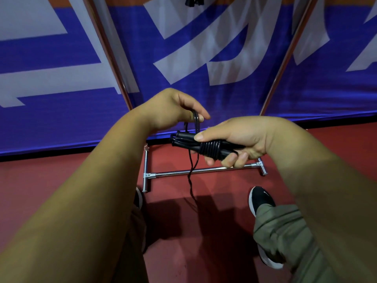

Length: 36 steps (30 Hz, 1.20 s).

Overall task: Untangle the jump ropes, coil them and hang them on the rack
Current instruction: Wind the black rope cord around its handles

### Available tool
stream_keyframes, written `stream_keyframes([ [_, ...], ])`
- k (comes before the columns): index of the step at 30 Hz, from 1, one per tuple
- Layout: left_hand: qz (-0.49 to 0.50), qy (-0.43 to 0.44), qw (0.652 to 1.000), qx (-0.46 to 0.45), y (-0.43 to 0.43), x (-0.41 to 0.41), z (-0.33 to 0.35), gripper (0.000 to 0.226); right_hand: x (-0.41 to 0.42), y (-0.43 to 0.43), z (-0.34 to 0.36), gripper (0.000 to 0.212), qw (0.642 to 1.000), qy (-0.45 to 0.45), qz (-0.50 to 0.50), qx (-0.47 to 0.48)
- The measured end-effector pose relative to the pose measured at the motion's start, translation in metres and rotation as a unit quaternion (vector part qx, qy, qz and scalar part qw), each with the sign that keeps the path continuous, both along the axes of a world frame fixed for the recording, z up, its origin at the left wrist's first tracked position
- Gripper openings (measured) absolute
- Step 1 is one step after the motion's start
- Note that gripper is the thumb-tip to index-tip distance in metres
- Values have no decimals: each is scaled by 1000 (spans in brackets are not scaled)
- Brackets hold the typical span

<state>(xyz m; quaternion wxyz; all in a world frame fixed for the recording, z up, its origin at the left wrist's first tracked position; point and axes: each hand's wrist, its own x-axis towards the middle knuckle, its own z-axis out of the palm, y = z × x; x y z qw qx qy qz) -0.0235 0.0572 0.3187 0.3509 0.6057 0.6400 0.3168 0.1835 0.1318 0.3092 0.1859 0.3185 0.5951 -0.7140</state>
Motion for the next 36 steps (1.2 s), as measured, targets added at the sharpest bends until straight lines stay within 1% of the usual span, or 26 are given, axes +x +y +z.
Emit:
stream_keyframes([
  [2, 10, 61, 998, 6, 2, -2, 0, 23, -2, 3, -7, 40, 998, -26, -35, 39],
  [4, -2, 122, 993, 8, 4, -1, 0, 28, -3, 8, -14, 47, 994, -44, -82, 62],
  [6, -19, 167, 986, 3, 6, 0, -1, 28, -4, 13, -20, 56, 988, -50, -122, 77],
  [8, -31, 206, 978, 6, 5, 2, -1, 26, -5, 16, -23, 56, 984, -44, -151, 86],
  [12, -16, 214, 977, -2, 5, 4, -1, 29, -8, 17, -23, 49, 973, -18, -207, 105],
  [17, 61, 217, 974, -6, 11, 13, -4, 19, -16, 16, -26, 47, 953, 11, -269, 136],
  [19, 75, 219, 973, -26, 12, 20, -7, 26, -21, 15, -28, 47, 944, 29, -298, 140],
  [22, 101, 215, 970, -47, 13, 27, -12, 39, -24, 15, -30, 49, 935, 38, -314, 161],
  [24, 129, 220, 966, -33, 15, 28, -13, 46, -24, 14, -30, 51, 930, 41, -340, 134],
  [26, 133, 232, 963, -25, 16, 27, -12, 43, -24, 13, -29, 54, 924, 52, -363, 108],
  [28, 102, 221, 968, -62, 14, 24, -9, 38, -23, 13, -25, 54, 917, 69, -383, 85],
  [29, 83, 195, 973, -90, 12, 23, -7, 41, -23, 13, -23, 53, 913, 76, -392, 77],
  [31, 55, 88, 985, -135, 7, 21, -3, 46, -22, 13, -19, 54, 907, 86, -406, 71],
  [33, 43, -13, 989, -138, 3, 19, -1, 41, -21, 13, -19, 54, 905, 94, -410, 67],
  [34, 33, -33, 990, -136, 2, 17, -1, 35, -21, 13, -19, 53, 905, 95, -409, 67],
  [36, 9, -37, 988, -150, 0, 12, 0, 29, -20, 15, -19, 49, 911, 92, -393, 83],
])
